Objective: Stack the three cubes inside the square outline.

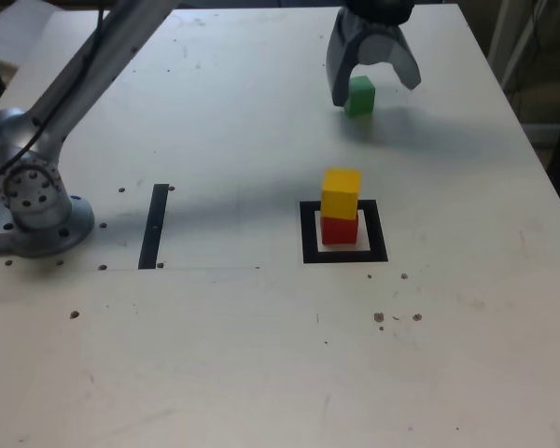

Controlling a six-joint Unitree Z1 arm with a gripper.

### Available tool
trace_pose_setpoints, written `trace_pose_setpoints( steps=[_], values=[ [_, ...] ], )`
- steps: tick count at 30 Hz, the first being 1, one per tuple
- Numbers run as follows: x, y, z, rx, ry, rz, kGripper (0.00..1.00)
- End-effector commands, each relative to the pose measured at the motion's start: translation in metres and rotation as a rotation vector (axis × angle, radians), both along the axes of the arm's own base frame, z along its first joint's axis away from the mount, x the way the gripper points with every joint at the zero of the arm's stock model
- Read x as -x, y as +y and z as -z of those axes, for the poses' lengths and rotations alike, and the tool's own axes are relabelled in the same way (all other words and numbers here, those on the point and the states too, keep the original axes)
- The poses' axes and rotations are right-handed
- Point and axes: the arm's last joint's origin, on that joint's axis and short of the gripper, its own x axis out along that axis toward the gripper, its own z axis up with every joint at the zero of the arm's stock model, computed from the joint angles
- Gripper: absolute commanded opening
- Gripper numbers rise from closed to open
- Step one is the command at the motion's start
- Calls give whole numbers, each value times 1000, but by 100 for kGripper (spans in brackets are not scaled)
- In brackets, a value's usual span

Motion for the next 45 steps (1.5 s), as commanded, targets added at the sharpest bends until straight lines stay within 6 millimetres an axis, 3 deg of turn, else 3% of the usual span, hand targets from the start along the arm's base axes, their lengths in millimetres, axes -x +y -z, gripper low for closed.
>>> trace_pose_setpoints(
  steps=[1, 18, 22, 26, 32, 35, 45],
  values=[
    [-1, 0, 1, 5, 9, 5, 99],
    [3, 25, 11, -30, 34, -6, 99],
    [3, 26, 13, -27, 39, -6, 94],
    [2, 27, 12, -32, 44, -3, 76],
    [2, 29, 8, -30, 28, 15, 32],
    [3, 31, 7, -13, 17, 21, 17],
    [4, 31, 12, 21, 19, 15, 5]
  ],
)
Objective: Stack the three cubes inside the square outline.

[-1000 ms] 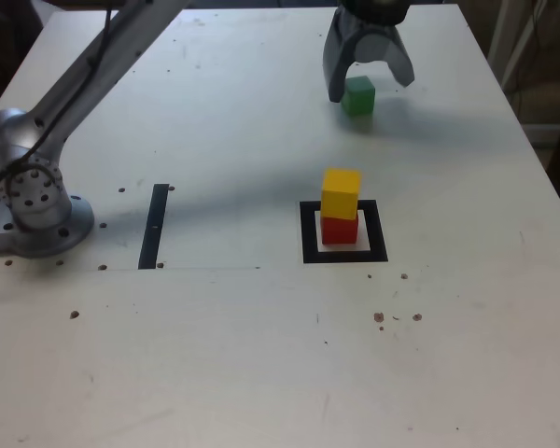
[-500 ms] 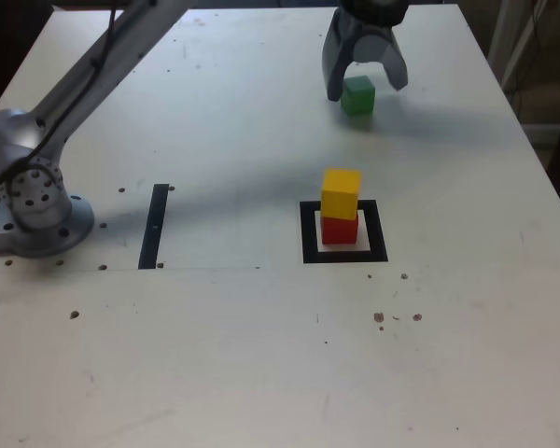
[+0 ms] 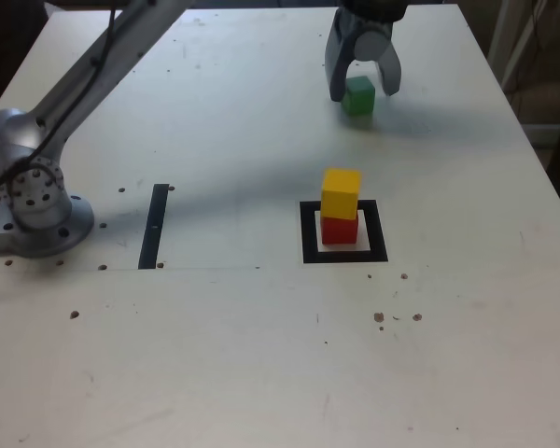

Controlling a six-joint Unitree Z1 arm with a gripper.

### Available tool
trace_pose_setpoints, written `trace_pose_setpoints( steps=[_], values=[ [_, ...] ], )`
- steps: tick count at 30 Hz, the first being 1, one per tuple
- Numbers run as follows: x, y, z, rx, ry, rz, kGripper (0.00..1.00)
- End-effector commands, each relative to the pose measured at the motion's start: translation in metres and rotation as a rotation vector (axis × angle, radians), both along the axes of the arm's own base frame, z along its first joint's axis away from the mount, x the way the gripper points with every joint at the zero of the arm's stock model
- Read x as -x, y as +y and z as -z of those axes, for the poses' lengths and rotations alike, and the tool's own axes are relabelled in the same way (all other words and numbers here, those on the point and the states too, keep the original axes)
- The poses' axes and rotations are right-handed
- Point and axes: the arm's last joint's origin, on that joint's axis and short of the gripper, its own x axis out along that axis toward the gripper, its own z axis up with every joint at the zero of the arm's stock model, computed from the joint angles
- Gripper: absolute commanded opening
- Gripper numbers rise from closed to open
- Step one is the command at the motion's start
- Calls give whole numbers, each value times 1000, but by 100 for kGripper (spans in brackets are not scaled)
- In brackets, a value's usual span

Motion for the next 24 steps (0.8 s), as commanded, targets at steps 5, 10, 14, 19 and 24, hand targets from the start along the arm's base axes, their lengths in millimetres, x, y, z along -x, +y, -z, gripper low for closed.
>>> trace_pose_setpoints(
  steps=[5, 10, 14, 19, 24],
  values=[
    [2, -2, 6, 25, 28, -3, 4],
    [3, -3, 6, 28, 35, 1, 0],
    [2, -4, 6, 28, 36, 14, 0],
    [6, -10, -3, 35, 41, 43, 0],
    [15, -32, -22, 31, 55, 74, 0]
  ],
)
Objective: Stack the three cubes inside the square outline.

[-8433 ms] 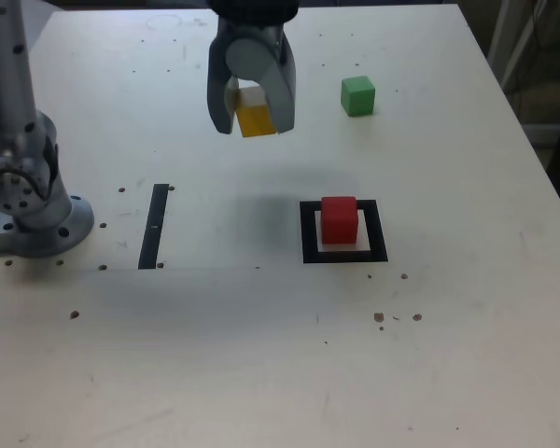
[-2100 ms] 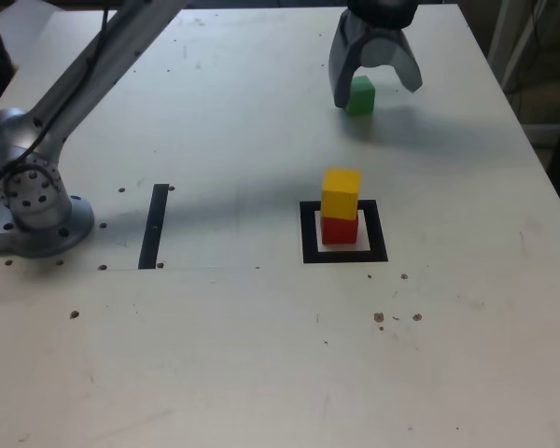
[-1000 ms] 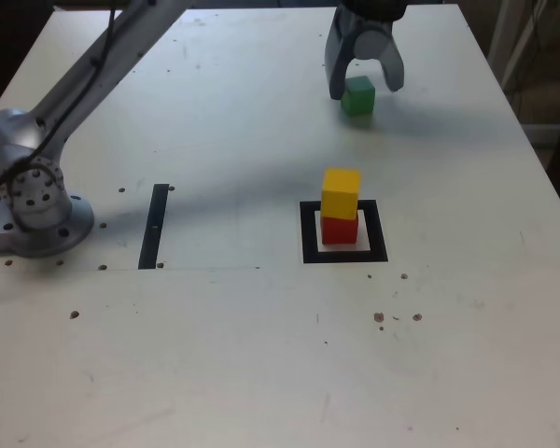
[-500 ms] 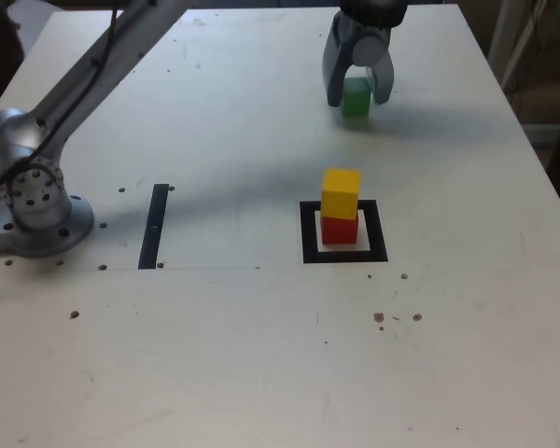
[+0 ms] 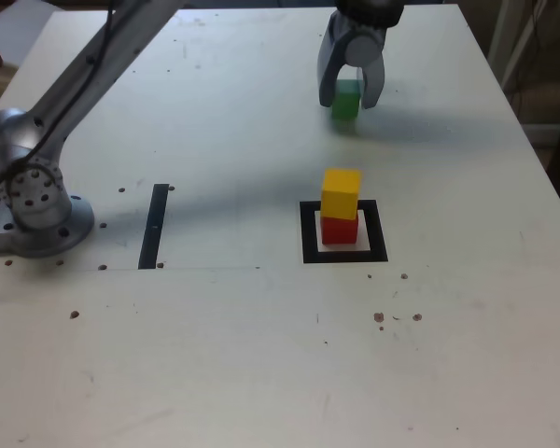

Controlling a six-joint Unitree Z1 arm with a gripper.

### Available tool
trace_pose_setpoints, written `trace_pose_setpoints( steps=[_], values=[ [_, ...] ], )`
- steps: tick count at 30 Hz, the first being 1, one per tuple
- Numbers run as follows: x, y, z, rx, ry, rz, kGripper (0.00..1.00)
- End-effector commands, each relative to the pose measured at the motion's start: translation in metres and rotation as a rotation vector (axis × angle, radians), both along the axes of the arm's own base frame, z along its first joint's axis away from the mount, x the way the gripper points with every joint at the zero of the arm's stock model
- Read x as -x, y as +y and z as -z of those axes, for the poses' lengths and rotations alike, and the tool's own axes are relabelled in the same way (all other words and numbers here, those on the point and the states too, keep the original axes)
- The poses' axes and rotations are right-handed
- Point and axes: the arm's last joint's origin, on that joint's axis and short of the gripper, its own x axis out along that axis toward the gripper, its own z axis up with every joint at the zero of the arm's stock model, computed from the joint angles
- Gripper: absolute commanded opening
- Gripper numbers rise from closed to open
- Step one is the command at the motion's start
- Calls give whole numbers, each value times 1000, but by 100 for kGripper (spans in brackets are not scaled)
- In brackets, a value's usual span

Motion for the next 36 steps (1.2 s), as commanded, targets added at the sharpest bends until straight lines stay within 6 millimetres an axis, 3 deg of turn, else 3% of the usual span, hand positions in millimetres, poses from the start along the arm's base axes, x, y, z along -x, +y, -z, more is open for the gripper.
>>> trace_pose_setpoints(
  steps=[1, 17, 21, 27, 36],
  values=[
    [8, -17, -20, -8, 7, 18, 0],
    [86, -147, -112, -100, -35, 84, 0],
    [102, -185, -118, -62, -46, 109, 0],
    [114, -216, -125, -26, -67, 125, 0],
    [100, -247, -119, -2, -71, 145, 0]
  ],
)
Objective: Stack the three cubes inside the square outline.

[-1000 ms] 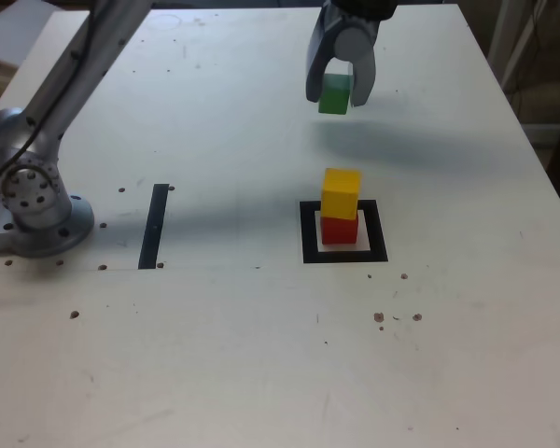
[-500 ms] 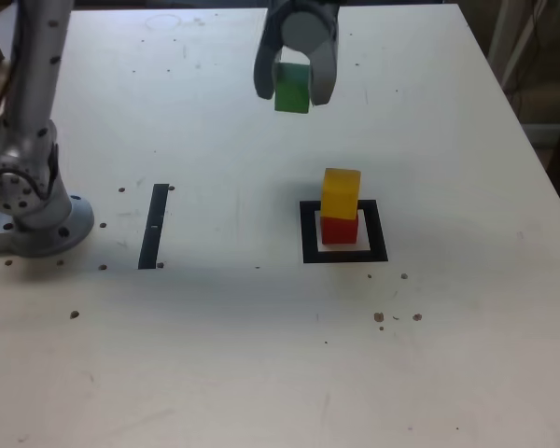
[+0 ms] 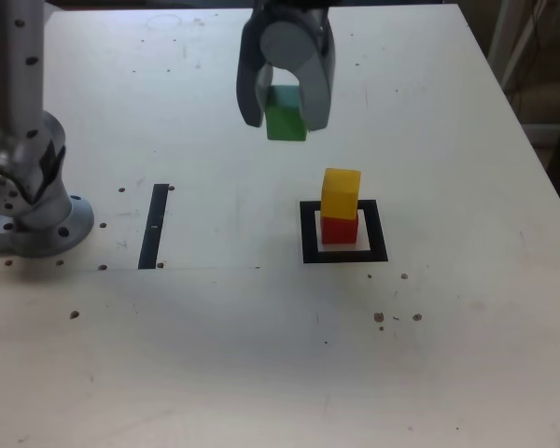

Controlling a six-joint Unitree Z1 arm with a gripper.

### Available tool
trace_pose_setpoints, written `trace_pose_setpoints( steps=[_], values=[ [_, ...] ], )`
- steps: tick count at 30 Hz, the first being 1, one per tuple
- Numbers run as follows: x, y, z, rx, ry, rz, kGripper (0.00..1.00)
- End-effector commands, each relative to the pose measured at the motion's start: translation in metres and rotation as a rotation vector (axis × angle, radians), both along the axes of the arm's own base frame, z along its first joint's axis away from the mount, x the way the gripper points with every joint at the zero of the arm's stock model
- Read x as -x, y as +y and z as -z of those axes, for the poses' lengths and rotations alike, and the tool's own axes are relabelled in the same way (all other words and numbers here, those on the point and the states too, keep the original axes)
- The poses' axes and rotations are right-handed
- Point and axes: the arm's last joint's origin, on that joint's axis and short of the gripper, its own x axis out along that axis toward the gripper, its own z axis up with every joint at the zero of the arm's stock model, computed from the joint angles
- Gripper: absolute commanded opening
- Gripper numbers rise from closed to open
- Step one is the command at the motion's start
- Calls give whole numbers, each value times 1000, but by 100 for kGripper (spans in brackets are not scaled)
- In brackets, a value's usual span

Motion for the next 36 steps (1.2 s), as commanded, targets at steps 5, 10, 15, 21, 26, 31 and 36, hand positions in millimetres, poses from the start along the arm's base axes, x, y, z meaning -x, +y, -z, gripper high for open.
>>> trace_pose_setpoints(
  steps=[5, 10, 15, 21, 26, 31, 36],
  values=[
    [-19, -12, 13, 16, 31, 12, 0],
    [-31, -20, 22, 13, 46, 28, 0],
    [-37, -20, 27, 1, 54, 35, 0],
    [-44, -19, 32, -25, 58, 45, 0],
    [-48, -18, 35, -35, 48, 51, 0],
    [-52, -19, 39, -27, 51, 53, 0],
    [-55, -19, 42, -16, 57, 52, 0]
  ],
)
